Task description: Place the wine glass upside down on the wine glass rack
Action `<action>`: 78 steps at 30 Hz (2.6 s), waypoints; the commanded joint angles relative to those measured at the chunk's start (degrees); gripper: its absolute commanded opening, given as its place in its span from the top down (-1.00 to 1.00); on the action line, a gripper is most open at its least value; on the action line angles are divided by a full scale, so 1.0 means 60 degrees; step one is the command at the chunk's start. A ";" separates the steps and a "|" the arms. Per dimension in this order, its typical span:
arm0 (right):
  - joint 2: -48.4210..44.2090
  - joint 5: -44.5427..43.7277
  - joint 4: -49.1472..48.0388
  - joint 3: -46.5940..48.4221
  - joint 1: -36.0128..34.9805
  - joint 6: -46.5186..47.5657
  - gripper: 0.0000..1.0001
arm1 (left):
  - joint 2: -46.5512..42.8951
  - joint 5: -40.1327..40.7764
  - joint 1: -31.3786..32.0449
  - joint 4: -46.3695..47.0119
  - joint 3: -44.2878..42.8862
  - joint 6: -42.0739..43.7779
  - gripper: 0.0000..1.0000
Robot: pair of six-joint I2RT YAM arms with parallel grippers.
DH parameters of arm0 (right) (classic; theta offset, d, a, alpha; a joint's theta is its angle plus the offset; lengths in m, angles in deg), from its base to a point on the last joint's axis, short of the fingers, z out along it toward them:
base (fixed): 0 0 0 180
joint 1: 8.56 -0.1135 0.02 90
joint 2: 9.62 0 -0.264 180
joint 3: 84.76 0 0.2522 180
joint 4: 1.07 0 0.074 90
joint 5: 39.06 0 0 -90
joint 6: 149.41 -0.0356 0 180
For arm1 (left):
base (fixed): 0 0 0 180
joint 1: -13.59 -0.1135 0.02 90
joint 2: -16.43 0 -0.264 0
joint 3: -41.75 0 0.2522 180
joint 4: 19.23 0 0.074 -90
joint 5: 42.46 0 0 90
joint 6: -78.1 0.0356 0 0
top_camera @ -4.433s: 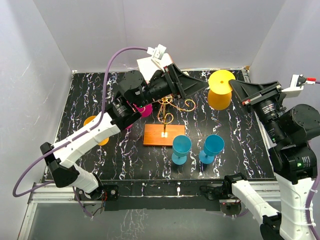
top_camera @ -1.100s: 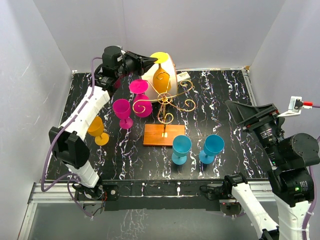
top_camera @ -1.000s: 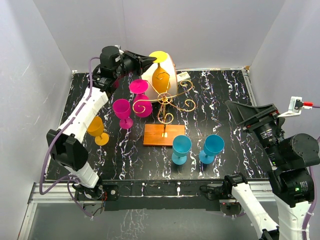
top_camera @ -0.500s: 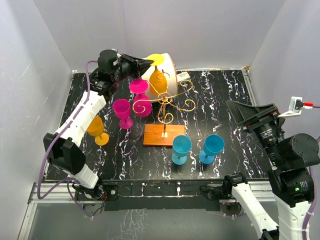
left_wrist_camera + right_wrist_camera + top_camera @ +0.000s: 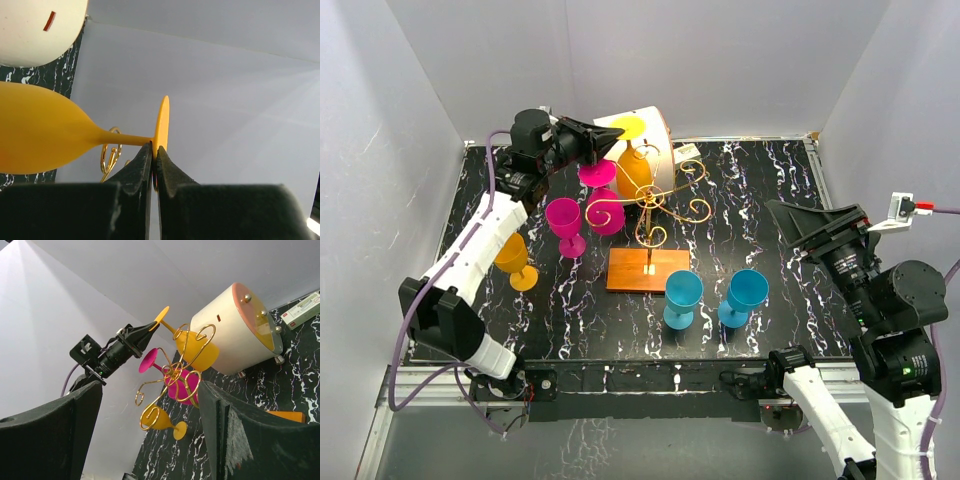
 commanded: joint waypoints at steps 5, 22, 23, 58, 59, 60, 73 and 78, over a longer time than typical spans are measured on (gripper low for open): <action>-0.0073 0.0041 -0.0591 -0.0247 -0.0007 -0.0265 -0.50 | -0.0850 0.0015 0.0100 0.0221 0.0177 0.0398 1.00; -0.0265 0.0076 -0.0827 -0.0785 -0.0007 -0.0751 -0.50 | -0.1299 0.0148 0.0706 0.0256 0.0641 0.0642 1.00; -0.0281 0.0106 -0.0885 -0.0800 -0.0007 -0.0770 -0.50 | -0.1370 0.0156 0.0709 0.0290 0.0722 0.0625 1.00; -0.0279 0.0042 -0.0971 -0.0736 -0.0007 -0.0793 -0.50 | -0.0784 0.0649 0.1552 -0.0388 -0.0349 0.1679 1.00; -0.0280 0.0016 -0.0950 -0.0739 -0.0007 -0.0780 -0.51 | -0.0792 0.0742 0.1554 -0.0417 -0.0372 0.1699 1.00; -0.0286 -0.0020 -0.0917 -0.0710 0.0000 -0.0753 -0.50 | -0.0783 0.0779 0.1555 -0.0406 -0.0384 0.1704 1.00; -0.0329 -0.0574 -0.0548 -0.0557 -0.0007 -0.0588 -0.50 | 0.0081 0.0885 0.1613 -0.0871 -0.1477 0.1936 1.00; -0.0415 -0.0733 -0.0477 -0.0567 -0.0007 -0.0539 -0.50 | 0.0302 0.0927 0.1618 -0.0893 -0.1624 0.1948 1.00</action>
